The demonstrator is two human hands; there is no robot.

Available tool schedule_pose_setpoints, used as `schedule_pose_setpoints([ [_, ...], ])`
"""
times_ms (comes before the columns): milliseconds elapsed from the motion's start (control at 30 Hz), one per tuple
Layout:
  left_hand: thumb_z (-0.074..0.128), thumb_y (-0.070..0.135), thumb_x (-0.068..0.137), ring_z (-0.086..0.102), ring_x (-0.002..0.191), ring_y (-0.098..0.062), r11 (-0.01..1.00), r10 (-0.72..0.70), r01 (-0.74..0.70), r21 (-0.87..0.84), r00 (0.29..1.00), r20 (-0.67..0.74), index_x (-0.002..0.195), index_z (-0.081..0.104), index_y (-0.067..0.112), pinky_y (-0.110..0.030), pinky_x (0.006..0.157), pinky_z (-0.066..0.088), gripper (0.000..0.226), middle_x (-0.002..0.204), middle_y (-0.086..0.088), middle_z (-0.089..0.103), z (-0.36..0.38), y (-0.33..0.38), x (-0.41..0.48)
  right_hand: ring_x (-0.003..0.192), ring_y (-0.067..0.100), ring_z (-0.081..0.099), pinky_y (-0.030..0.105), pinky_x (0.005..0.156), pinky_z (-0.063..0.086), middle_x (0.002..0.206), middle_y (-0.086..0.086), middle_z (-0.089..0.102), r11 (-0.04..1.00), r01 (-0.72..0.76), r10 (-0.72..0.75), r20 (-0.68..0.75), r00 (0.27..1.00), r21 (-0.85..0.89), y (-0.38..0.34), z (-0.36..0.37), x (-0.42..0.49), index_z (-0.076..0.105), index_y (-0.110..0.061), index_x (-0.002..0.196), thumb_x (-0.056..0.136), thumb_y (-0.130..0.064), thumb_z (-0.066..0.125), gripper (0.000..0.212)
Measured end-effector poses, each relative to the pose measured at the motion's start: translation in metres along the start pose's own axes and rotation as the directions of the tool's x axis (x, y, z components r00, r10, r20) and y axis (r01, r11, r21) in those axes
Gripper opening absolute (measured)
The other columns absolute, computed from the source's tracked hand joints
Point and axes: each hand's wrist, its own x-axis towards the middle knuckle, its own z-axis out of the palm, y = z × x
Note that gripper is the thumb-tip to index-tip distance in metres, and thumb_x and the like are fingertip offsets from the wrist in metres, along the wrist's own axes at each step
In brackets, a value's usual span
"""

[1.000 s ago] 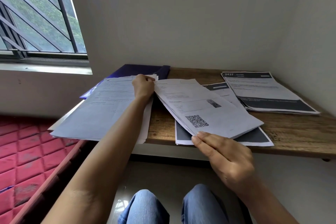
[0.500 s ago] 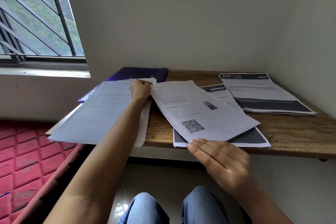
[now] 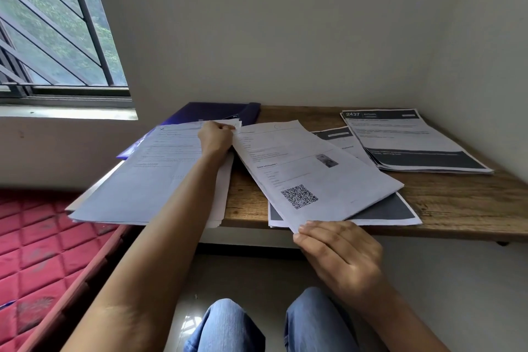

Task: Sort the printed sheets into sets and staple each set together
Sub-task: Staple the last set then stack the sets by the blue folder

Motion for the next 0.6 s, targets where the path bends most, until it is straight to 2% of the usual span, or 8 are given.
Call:
schedule_pose_setpoints([
  [133, 0.041, 0.005, 0.096, 0.053, 0.089, -0.019, 0.999, -0.018, 0.018, -0.028, 1.000, -0.001, 0.103, 0.073, 0.008, -0.029, 0.075, 0.049, 0.034, 0.106, -0.005, 0.058, 0.0004, 0.0003, 0.0007, 0.096, 0.016, 0.069, 0.033, 0.078, 0.055, 0.100, 0.001, 0.073, 1.000, -0.017, 0.017, -0.002, 1.000, -0.017, -0.0008, 0.0006, 0.0022, 0.078, -0.013, 0.093, 0.079, -0.009, 0.079, 0.015],
  [267, 0.042, 0.006, 0.096, 0.054, 0.090, -0.020, 0.998, -0.044, 0.044, -0.048, 0.999, 0.000, 0.103, 0.074, 0.009, -0.032, 0.080, 0.053, 0.033, 0.103, -0.003, 0.054, 0.0008, 0.0003, 0.0013, 0.094, 0.016, 0.070, 0.034, 0.079, 0.055, 0.098, 0.000, 0.074, 0.999, -0.043, 0.043, -0.020, 0.999, -0.005, -0.0032, 0.0016, 0.0076, 0.079, -0.015, 0.089, 0.083, -0.020, 0.076, 0.008],
  [400, 0.045, 0.006, 0.095, 0.060, 0.099, -0.027, 0.991, -0.094, 0.096, -0.089, 0.995, 0.024, 0.101, 0.074, 0.011, -0.043, 0.088, 0.055, 0.030, 0.104, -0.006, 0.058, 0.0011, -0.0027, 0.0065, 0.095, 0.015, 0.070, 0.033, 0.081, 0.054, 0.098, -0.001, 0.074, 1.000, -0.014, 0.013, -0.013, 1.000, -0.009, -0.0036, 0.0026, 0.0016, 0.078, -0.014, 0.092, 0.079, -0.011, 0.079, 0.013],
  [600, 0.050, 0.008, 0.096, 0.060, 0.099, -0.026, 0.982, -0.135, 0.140, -0.130, 0.990, 0.046, 0.099, 0.074, 0.014, -0.039, 0.083, 0.057, 0.025, 0.110, -0.009, 0.061, 0.0021, -0.0044, 0.0080, 0.093, 0.011, 0.069, 0.028, 0.077, 0.054, 0.096, -0.004, 0.074, 0.997, 0.073, -0.073, -0.005, 0.997, -0.026, -0.0016, -0.0017, 0.0010, 0.075, -0.017, 0.104, 0.089, -0.012, 0.069, 0.017],
])
